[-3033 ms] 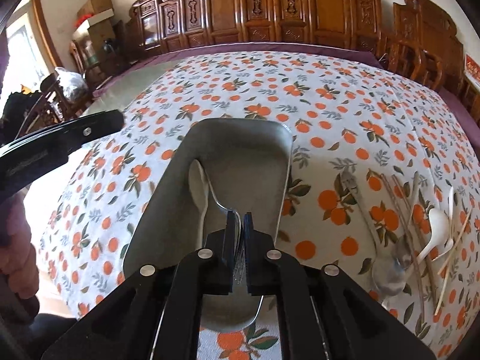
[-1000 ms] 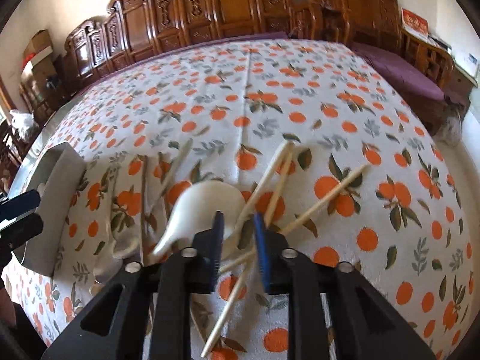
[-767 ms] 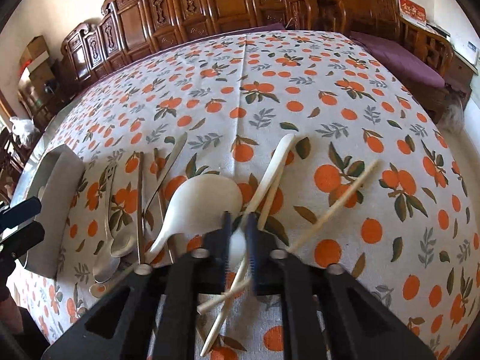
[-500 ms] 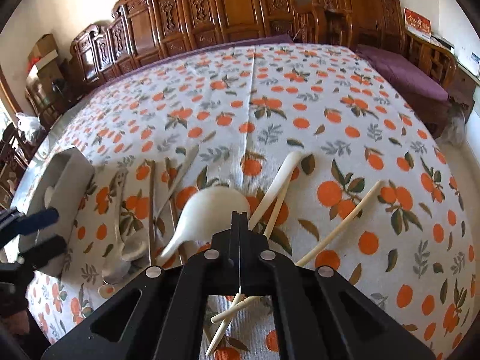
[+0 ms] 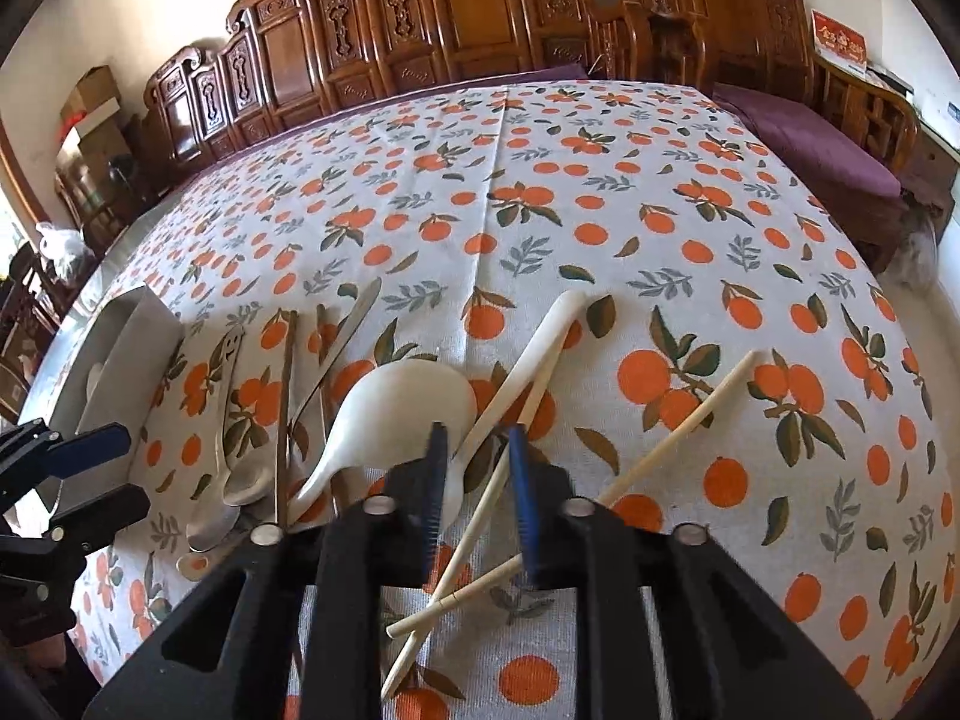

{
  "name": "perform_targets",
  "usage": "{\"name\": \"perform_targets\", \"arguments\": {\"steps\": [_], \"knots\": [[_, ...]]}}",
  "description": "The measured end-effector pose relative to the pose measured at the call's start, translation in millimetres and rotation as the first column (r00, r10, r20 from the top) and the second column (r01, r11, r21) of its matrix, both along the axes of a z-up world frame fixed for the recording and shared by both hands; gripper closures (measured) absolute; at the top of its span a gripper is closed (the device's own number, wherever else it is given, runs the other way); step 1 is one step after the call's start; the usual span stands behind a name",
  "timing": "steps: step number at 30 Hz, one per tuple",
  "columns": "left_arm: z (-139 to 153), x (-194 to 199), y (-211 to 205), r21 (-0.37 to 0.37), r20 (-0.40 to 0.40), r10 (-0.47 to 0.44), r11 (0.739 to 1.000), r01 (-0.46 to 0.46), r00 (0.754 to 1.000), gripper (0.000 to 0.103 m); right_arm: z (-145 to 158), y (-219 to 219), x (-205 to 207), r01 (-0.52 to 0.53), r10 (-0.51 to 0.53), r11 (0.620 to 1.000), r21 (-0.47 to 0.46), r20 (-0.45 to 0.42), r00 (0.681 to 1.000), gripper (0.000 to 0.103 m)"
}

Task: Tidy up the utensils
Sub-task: 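Move both tools back over the utensil pile, then grasp a white plastic fork with the right tool while the left tool grasps a metal spoon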

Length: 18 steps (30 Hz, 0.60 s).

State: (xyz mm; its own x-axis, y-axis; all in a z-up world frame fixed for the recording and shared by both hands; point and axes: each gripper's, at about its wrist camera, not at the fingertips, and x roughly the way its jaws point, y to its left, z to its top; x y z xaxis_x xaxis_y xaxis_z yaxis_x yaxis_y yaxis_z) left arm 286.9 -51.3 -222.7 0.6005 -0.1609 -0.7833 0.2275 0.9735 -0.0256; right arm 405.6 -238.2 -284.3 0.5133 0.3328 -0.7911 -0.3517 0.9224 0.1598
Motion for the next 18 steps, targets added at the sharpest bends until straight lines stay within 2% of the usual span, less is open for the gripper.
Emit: {"name": "perform_targets", "arguments": {"steps": [12,14,18], "knots": [[5,-4,7,-0.013,0.010,0.007,1.000,-0.007,1.000,0.061,-10,32,14,0.001,0.001,0.995,-0.102,0.015,1.000,0.079],[6,-4,7,-0.012,0.009,0.008,1.000,-0.007,1.000,0.061,-11,38,13,0.004,0.000,0.989,-0.151,0.021,1.000,0.082],[6,-4,7,-0.014,0.009,0.006,1.000,-0.006,1.000,0.061,-11,38,15,0.017,-0.014,0.989,-0.149,0.020,1.000,0.086]]}}
